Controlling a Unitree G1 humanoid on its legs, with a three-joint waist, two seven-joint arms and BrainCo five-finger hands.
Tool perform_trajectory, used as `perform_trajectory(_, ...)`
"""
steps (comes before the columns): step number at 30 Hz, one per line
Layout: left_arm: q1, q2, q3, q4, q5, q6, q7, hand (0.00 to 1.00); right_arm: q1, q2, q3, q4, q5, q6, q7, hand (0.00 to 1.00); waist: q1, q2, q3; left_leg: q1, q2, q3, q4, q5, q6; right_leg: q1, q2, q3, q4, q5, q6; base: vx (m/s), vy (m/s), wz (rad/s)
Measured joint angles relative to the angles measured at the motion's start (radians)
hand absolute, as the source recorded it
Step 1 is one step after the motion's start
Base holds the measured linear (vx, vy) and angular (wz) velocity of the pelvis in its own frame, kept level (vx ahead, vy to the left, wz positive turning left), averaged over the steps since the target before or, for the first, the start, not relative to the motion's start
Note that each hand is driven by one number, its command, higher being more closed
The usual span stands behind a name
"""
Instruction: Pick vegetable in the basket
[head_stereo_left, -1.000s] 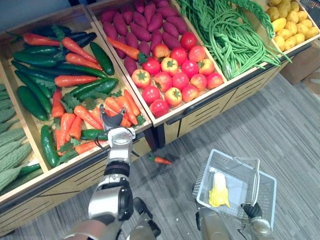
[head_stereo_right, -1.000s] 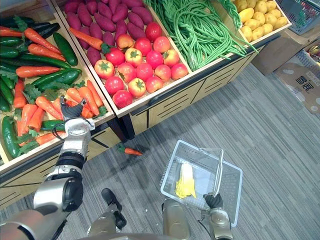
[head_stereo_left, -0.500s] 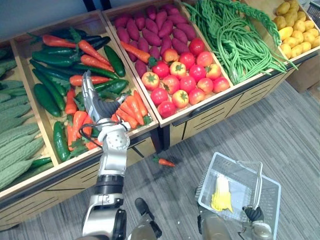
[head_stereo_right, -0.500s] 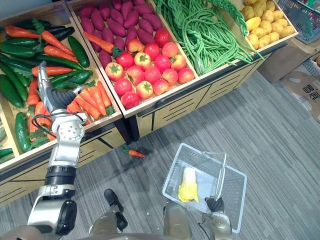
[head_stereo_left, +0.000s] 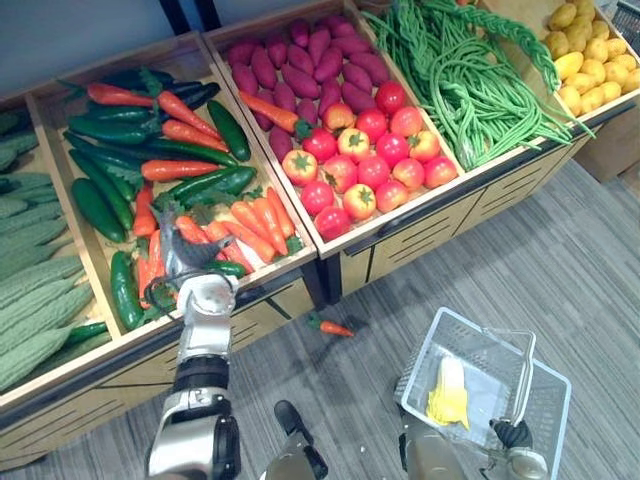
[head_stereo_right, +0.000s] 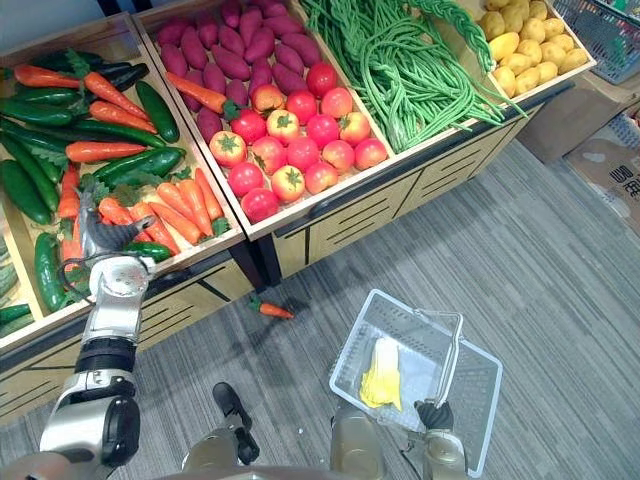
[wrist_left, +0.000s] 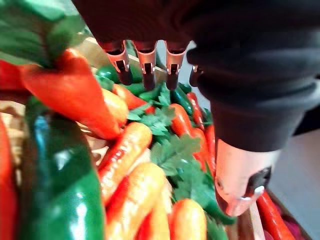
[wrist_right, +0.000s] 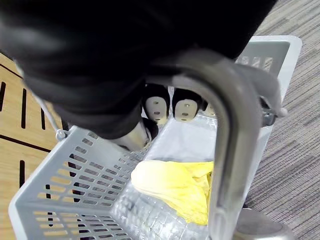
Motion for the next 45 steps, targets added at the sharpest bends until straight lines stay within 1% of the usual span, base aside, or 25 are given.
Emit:
perform_trajectory(6,-0.003,0.015,0.032,0.021,0.0,0.0,0.001,0.0,0.0,-0.001,0.003,-0.003,-0.002,-0.001,0.0,1.0,0.006,0.0,0.0,0.0,0.0,-0.002,-0.001,-0.003,-0.004,0.001,-0.001,-0.002,0.0,0.0,0.0,0.0,-0.002,0.01)
perform_trajectory(12,-0.022,0.031,0.041,0.055,-0.001,0.0,0.001,0.0,0.001,-0.003,0.011,-0.007,-0.001,-0.001,0.0,1.0,0.011,0.0,0.0,-0.013,0.001,-0.007,-0.001,-0.003,-0.004,-0.007,-0.002,-0.009,0.0,0.0,-0.001,0.01,-0.004,0.02)
perform_trajectory(16,-0.036,0.033,0.04,0.094,0.0,0.0,-0.003,0.0,0.001,-0.007,0.015,-0.012,-0.001,-0.001,0.002,1.0,0.024,0.0,0.0,-0.019,0.001,-0.006,0.001,0.002,0.002,-0.014,-0.002,-0.009,0.001,0.0,-0.001,0.03,-0.008,0.0)
perform_trajectory(22,-0.047,0.033,0.04,0.165,0.002,0.0,-0.027,0.0,0.0,-0.022,0.043,-0.012,-0.001,-0.001,0.003,1.0,0.025,0.0,0.0,-0.019,0.0,-0.007,0.002,0.002,0.003,-0.014,-0.003,-0.01,0.001,0.0,-0.001,0.01,-0.003,0.0)
perform_trajectory(27,-0.057,0.033,0.039,0.221,0.005,0.001,-0.073,0.0,-0.002,-0.022,0.044,-0.013,-0.001,0.001,0.003,1.0,0.025,0.0,0.0,-0.021,0.0,-0.006,-0.001,0.001,0.002,-0.016,-0.003,-0.01,0.001,-0.001,-0.001,0.0,0.0,0.0)
perform_trajectory(31,-0.068,0.037,0.041,0.245,0.007,-0.001,-0.09,0.0,-0.006,-0.026,0.044,-0.021,-0.001,0.003,0.004,1.0,0.026,-0.001,0.001,-0.041,0.001,-0.005,-0.001,-0.001,-0.002,-0.037,-0.002,-0.008,0.002,-0.001,-0.001,0.0,0.0,0.0)
perform_trajectory(33,-0.072,0.048,0.041,0.257,0.017,-0.002,-0.1,0.0,-0.016,-0.033,0.044,-0.021,-0.001,0.013,0.006,1.0,0.027,-0.001,0.001,-0.049,0.001,-0.003,-0.001,0.003,0.003,-0.049,-0.002,-0.004,0.005,-0.001,-0.001,0.01,-0.007,-0.02)
perform_trajectory(34,-0.081,0.054,0.041,0.276,0.021,-0.006,-0.106,1.0,-0.022,-0.037,0.044,-0.021,-0.001,0.021,0.008,1.0,0.027,-0.001,0.001,-0.049,0.001,-0.001,-0.001,0.003,0.004,-0.05,-0.001,-0.003,0.004,0.0,-0.001,0.0,0.0,0.0)
perform_trajectory(38,-0.094,0.072,0.069,0.288,0.022,-0.016,-0.128,1.0,-0.033,-0.042,0.044,-0.021,-0.001,0.026,0.024,1.0,0.027,-0.001,0.001,-0.049,0.003,0.003,-0.001,0.002,0.003,-0.052,0.001,0.002,0.003,0.0,-0.001,0.01,-0.014,-0.03)
perform_trajectory(39,-0.097,0.084,0.077,0.3,0.022,-0.017,-0.144,1.0,-0.038,-0.042,0.044,-0.021,-0.001,0.029,0.026,1.0,0.027,-0.002,0.002,-0.048,0.003,0.007,-0.002,0.002,0.003,-0.054,0.002,0.005,0.003,0.0,-0.001,0.02,-0.016,-0.06)
perform_trajectory(41,-0.107,0.102,0.08,0.324,0.022,-0.021,-0.153,1.0,-0.049,-0.044,0.044,-0.021,-0.002,0.033,0.028,1.0,0.027,-0.005,0.004,-0.049,0.003,0.022,-0.002,0.002,0.002,-0.062,0.002,0.015,0.003,0.0,0.0,0.02,-0.021,-0.12)
perform_trajectory(45,-0.134,0.11,0.096,0.352,0.021,-0.021,-0.178,1.0,-0.052,-0.058,0.049,-0.02,-0.003,0.036,0.046,1.0,0.024,-0.006,0.004,-0.049,0.003,0.03,-0.002,0.0,0.0,-0.067,0.004,0.024,0.0,0.002,0.002,0.04,-0.023,-0.09)
